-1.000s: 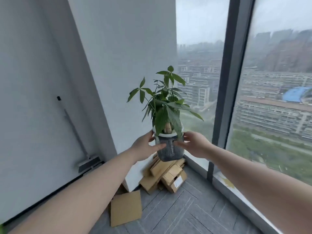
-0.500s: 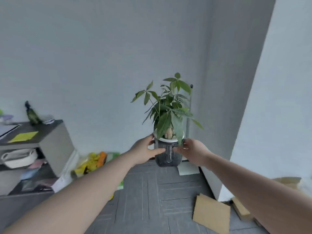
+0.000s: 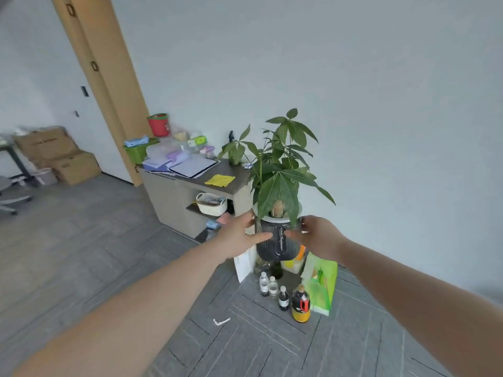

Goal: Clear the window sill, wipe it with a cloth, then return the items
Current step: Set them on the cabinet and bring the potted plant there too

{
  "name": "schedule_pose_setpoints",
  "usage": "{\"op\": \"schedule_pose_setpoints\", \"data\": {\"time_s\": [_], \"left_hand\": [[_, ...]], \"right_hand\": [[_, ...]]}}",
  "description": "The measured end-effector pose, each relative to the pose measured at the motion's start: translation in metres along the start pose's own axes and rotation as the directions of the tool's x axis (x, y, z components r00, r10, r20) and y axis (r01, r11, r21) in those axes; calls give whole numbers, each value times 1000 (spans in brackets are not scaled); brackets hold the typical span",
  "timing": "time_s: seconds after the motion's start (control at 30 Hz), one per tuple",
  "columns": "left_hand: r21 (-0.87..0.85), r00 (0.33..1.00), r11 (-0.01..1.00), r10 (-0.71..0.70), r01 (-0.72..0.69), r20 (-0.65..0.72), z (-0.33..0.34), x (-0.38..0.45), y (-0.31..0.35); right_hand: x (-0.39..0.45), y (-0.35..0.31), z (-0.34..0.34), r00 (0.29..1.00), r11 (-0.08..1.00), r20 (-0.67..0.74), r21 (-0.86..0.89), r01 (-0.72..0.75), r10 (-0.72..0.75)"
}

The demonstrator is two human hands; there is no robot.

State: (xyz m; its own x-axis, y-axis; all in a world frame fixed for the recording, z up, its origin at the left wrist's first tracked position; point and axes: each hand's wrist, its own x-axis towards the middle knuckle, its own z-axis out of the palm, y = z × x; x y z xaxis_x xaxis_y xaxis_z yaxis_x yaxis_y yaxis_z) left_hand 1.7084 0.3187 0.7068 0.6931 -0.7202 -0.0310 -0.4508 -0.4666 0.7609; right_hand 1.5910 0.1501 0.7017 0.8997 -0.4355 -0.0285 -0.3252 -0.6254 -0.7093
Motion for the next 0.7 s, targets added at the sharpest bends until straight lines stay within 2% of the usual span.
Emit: {"op": "schedule_pose_setpoints", "data": {"time_s": [0.17, 0.4, 0.7], "left_hand": [[-76, 990, 994, -92, 84, -106, -69, 57, -48], [-24, 969, 989, -151, 149, -198, -165, 133, -148], [95, 991, 995, -13, 26, -134, -266, 277, -250]], "right_hand": [[118, -46, 39, 987, 991, 92, 1, 132, -132], [252, -109, 121, 968, 983, 169, 32, 182, -185], [412, -162, 190, 995, 997, 76, -34, 72, -69]]}}
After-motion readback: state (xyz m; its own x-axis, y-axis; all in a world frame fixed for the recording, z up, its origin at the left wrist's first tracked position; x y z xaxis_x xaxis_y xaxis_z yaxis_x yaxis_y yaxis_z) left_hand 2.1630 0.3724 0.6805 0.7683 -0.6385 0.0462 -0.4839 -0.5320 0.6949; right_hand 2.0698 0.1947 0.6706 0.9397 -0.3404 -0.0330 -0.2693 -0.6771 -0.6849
